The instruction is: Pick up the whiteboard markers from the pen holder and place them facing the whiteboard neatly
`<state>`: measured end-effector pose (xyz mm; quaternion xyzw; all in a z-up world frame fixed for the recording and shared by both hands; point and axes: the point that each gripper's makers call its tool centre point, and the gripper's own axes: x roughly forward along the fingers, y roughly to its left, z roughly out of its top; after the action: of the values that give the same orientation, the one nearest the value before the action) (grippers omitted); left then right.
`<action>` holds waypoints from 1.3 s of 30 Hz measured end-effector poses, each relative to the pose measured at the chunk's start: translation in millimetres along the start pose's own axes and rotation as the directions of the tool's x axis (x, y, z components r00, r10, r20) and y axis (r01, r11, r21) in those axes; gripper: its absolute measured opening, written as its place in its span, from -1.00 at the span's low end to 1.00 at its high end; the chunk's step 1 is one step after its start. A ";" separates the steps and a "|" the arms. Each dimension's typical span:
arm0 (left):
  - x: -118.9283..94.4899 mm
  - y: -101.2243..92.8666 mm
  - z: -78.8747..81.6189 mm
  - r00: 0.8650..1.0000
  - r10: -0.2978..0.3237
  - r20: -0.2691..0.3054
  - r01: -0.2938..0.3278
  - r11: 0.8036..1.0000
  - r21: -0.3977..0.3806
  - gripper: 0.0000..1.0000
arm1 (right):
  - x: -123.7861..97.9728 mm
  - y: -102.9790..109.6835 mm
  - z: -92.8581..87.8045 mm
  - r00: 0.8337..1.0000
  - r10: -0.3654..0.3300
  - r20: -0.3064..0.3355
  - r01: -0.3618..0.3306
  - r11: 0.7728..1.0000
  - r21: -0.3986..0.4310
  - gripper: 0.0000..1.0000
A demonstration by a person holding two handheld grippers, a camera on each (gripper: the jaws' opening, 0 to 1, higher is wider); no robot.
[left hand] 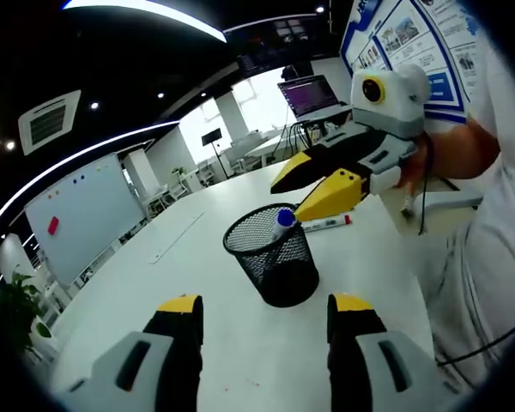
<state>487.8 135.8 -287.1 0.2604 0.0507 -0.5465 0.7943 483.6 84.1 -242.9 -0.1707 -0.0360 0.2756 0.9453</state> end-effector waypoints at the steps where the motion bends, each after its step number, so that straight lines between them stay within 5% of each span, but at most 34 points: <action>1: 0.0 0.0 0.0 1.000 0.000 0.000 0.000 1.000 0.000 0.19 | 0.8 0.8 -0.1 1.000 0.001 0.000 -0.001 1.000 -0.004 -0.54; 39: -0.1 0.4 0.6 1.000 0.002 0.004 -0.002 1.000 -0.002 0.19 | 14.6 1.3 -11.0 0.998 -0.033 -0.045 0.030 0.997 -0.065 -0.78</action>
<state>488.0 135.7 -286.5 0.2585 0.0495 -0.5463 0.7951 497.1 89.5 -254.0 -0.2069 -0.0259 0.2552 0.9441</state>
